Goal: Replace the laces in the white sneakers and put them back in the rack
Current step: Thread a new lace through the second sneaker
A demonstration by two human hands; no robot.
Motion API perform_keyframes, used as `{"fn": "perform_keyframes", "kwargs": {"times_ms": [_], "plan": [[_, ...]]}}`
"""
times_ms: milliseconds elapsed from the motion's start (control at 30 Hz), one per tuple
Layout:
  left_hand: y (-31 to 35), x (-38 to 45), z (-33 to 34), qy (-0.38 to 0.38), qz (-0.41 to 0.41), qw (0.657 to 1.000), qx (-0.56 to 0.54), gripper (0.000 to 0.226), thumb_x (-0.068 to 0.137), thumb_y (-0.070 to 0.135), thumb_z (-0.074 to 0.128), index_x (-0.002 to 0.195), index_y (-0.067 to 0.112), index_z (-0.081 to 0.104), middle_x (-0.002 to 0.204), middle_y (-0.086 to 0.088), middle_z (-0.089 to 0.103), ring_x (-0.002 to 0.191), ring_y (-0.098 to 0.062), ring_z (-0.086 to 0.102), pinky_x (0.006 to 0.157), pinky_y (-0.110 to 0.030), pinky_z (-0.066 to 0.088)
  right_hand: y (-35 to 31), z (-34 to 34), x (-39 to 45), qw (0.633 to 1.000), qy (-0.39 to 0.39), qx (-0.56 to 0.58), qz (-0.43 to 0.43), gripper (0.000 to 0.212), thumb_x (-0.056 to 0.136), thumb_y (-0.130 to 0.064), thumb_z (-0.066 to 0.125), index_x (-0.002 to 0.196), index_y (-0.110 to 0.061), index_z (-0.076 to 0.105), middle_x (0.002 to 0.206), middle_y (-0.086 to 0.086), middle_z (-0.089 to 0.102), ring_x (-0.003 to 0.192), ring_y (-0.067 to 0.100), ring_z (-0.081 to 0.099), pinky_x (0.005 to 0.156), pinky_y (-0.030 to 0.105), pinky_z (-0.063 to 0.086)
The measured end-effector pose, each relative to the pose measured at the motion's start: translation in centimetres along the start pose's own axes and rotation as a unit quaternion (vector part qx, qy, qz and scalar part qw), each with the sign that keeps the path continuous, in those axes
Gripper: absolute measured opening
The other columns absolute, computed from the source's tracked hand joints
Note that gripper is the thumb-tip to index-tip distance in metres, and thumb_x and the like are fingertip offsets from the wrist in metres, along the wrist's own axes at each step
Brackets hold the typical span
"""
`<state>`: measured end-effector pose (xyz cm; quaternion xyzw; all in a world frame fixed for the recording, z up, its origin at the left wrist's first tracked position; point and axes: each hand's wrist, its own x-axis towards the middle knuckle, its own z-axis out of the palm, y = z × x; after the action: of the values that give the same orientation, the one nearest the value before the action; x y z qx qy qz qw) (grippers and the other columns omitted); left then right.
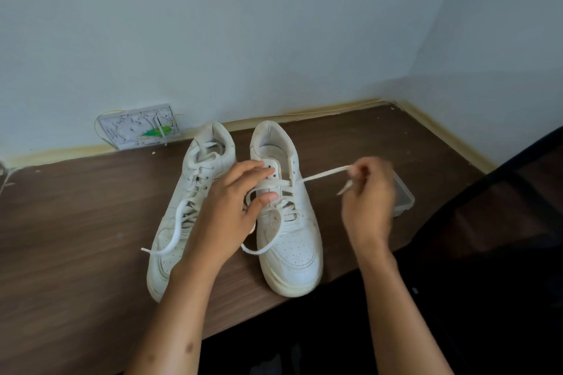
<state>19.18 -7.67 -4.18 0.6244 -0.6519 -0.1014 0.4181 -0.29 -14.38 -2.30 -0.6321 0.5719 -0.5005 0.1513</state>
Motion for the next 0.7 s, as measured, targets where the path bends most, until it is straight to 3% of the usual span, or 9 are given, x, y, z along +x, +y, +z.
{"fn": "perform_keyframes", "kwargs": {"times_ms": [67, 133, 200, 267, 367, 467, 567, 633, 700], "plan": [[0.1, -0.1, -0.1, -0.002, -0.001, 1.000, 0.008, 0.044, 0.088, 0.043, 0.058, 0.128, 0.026, 0.063, 0.134, 0.015, 0.052, 0.122, -0.008, 0.051, 0.101, -0.026, 0.042, 0.6, -1.3, 0.7, 0.996, 0.049, -0.011, 0.078, 0.011, 0.097, -0.004, 0.052, 0.094, -0.015, 0.053, 0.105, -0.006, 0.043, 0.082, 0.004, 0.049, 0.069, 0.011, 0.038], [0.2, -0.1, -0.1, 0.004, 0.002, 1.000, 0.008, 0.036, 0.093, 0.033, 0.056, 0.128, 0.024, 0.063, 0.134, 0.015, 0.053, 0.122, -0.007, 0.051, 0.102, -0.022, 0.041, 1.1, -1.6, 0.7, 0.996, 0.031, -0.027, 0.081, 0.006, 0.097, -0.012, 0.057, 0.102, -0.016, 0.057, 0.112, -0.009, 0.040, 0.087, 0.003, 0.050, 0.075, 0.010, 0.038], [0.2, -0.1, -0.1, 0.025, 0.010, 1.000, 0.005, 0.032, 0.097, 0.011, 0.055, 0.127, 0.020, 0.064, 0.133, 0.012, 0.055, 0.118, 0.000, 0.051, 0.099, -0.009, 0.038, 0.7, -0.8, 0.2, 0.999, -0.034, -0.017, 0.010, 0.021, 0.095, -0.013, 0.061, 0.116, -0.016, 0.059, 0.118, -0.007, 0.044, 0.095, 0.008, 0.053, 0.084, 0.016, 0.044], [0.4, -0.1, -0.1, 0.043, 0.010, 0.999, 0.007, 0.043, 0.093, -0.008, 0.052, 0.126, 0.017, 0.064, 0.128, 0.010, 0.057, 0.113, 0.004, 0.050, 0.095, -0.001, 0.035, -0.1, 0.6, -0.7, 0.988, -0.142, -0.001, -0.060, 0.028, 0.095, -0.015, 0.062, 0.123, -0.019, 0.060, 0.119, -0.007, 0.050, 0.097, 0.006, 0.055, 0.087, 0.020, 0.046], [0.5, -0.1, -0.3, 0.051, -0.002, 0.999, 0.006, 0.056, 0.086, -0.019, 0.048, 0.126, 0.016, 0.064, 0.123, 0.013, 0.055, 0.111, 0.005, 0.049, 0.095, 0.000, 0.034, -0.8, 2.1, -1.9, 0.968, -0.224, 0.013, -0.110, 0.010, 0.095, -0.013, 0.061, 0.104, -0.018, 0.065, 0.100, -0.010, 0.059, 0.089, 0.002, 0.058, 0.079, 0.019, 0.049], [0.6, 0.0, -0.3, 0.049, 0.003, 0.999, -0.002, 0.055, 0.088, -0.017, 0.048, 0.126, 0.018, 0.064, 0.119, 0.014, 0.057, 0.109, 0.001, 0.054, 0.094, -0.003, 0.038, -0.3, 1.8, -1.3, 0.984, -0.160, 0.026, -0.069, 0.010, 0.093, -0.008, 0.063, 0.089, -0.017, 0.066, 0.086, -0.009, 0.063, 0.079, 0.003, 0.059, 0.072, 0.018, 0.049], [0.3, 0.0, -0.3, 0.046, 0.009, 0.999, -0.013, 0.037, 0.094, -0.004, 0.053, 0.120, 0.017, 0.067, 0.114, 0.014, 0.059, 0.102, -0.002, 0.061, 0.089, -0.010, 0.046, 0.5, 0.2, 0.3, 0.994, -0.020, 0.064, 0.090, 0.009, 0.094, -0.006, 0.060, 0.090, -0.012, 0.065, 0.081, -0.007, 0.064, 0.071, -0.001, 0.060, 0.072, 0.019, 0.052], [0.3, 0.0, -0.3, 0.049, 0.008, 0.999, -0.017, 0.025, 0.095, 0.006, 0.058, 0.115, 0.016, 0.070, 0.112, 0.013, 0.060, 0.100, 0.001, 0.059, 0.086, -0.007, 0.044, 0.9, -0.9, 0.8, 0.987, 0.053, 0.054, 0.141, 0.008, 0.095, -0.009, 0.060, 0.090, -0.015, 0.062, 0.089, -0.005, 0.061, 0.079, 0.003, 0.059, 0.074, 0.020, 0.050], [0.2, 0.0, -0.3, 0.052, 0.007, 0.998, -0.020, 0.020, 0.093, 0.012, 0.062, 0.110, 0.016, 0.072, 0.107, 0.012, 0.062, 0.099, 0.002, 0.058, 0.085, -0.005, 0.042, 1.0, -1.3, 0.7, 0.990, 0.049, 0.044, 0.128, 0.007, 0.095, -0.012, 0.061, 0.098, -0.018, 0.061, 0.106, -0.007, 0.052, 0.088, 0.006, 0.057, 0.072, 0.010, 0.045]]}}
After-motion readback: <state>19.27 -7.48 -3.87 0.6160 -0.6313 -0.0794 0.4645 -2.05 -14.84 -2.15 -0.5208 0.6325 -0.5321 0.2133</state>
